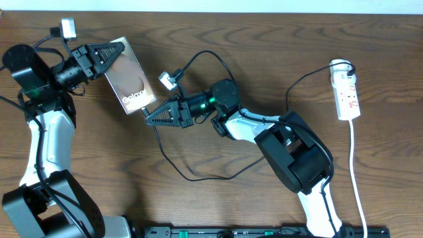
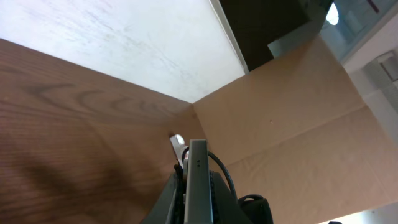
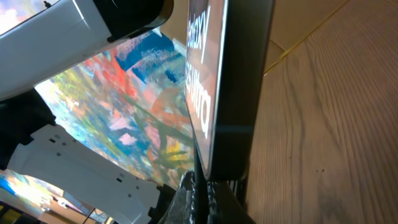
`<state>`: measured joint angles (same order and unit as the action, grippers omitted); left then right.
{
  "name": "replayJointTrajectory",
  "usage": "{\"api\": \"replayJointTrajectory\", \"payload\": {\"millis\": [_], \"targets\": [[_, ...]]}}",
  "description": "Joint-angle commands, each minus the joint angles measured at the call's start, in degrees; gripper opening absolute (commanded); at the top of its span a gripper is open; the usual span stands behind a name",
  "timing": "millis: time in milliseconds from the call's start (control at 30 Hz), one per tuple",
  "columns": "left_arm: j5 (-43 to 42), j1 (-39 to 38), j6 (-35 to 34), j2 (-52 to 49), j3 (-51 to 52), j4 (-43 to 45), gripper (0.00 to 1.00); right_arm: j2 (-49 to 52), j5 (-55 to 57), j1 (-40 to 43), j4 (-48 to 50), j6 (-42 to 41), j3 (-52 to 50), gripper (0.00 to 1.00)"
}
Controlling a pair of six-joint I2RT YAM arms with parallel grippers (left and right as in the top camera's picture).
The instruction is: Plug charger to phone and switch on socket
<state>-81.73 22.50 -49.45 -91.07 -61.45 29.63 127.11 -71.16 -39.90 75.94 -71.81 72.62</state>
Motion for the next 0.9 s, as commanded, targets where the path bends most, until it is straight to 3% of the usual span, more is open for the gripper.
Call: {"api": "replayJointTrajectory", "payload": {"millis": [0,867], "targets": [[-7.65,-0.48,0.37,0.83,-0.66,-0.17,0.07,-0.13,9.14,0.85,0.59,-0.42,0.79,0.01],[-7.15,-1.05,0.81,0.83,-0.63,-0.15,0.07,-0.13,15.37,0.81,0.61,-0.87,0.79,0.01]]}}
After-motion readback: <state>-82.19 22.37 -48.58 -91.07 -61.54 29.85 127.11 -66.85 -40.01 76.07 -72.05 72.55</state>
